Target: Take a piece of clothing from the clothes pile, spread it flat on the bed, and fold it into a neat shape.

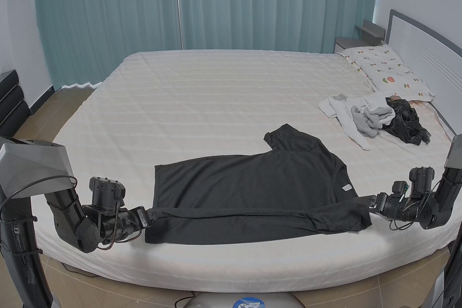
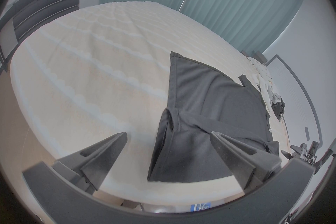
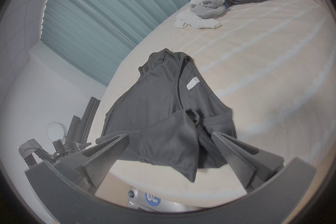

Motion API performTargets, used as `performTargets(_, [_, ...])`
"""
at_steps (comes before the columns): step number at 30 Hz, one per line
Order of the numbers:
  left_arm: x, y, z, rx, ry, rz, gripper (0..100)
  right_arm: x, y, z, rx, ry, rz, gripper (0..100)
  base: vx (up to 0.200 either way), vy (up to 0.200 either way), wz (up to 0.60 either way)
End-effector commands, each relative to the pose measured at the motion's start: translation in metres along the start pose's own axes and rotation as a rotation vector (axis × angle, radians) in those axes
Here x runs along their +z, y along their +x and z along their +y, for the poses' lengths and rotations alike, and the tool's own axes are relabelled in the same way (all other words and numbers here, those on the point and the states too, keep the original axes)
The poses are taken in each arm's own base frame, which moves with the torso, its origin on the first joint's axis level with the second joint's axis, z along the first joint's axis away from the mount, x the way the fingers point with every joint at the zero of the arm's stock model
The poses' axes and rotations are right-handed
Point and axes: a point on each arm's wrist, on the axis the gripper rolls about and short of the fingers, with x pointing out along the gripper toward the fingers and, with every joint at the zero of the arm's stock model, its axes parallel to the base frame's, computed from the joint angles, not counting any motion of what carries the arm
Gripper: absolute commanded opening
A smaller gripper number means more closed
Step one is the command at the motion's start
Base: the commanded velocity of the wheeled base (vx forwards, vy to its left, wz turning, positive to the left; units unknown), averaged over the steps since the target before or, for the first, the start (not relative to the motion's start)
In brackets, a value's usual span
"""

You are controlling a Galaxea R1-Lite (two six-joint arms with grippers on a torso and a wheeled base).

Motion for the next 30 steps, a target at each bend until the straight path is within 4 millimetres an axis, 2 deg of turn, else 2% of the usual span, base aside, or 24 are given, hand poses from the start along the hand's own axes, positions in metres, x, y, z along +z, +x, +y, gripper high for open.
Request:
performTargets(1, [0.000,0.001,0.000,-0.001,0.000,-0.001,100,0.000,0.001,-0.001,0.000,0.000,0.001,100,0.200,0.000,0.00])
performTargets(14, [-0.006,0.000,-0.001,0.001,0.004,0.021,100,-0.001,0.001,-0.001,-0.002,0.002,0.003,100,0.015,0.000,0.00])
performTargets(23, [-0.012,-0.002,-0.003,-0.001,0.016,0.041,100,-0.001,0.001,-0.001,-0.002,0.003,0.006,100,0.000,-0.200,0.00])
performTargets(30, [-0.009,-0.003,-0.004,-0.008,0.014,0.027,100,-0.003,0.003,0.000,0.001,0.004,0.015,100,0.000,0.000,0.00])
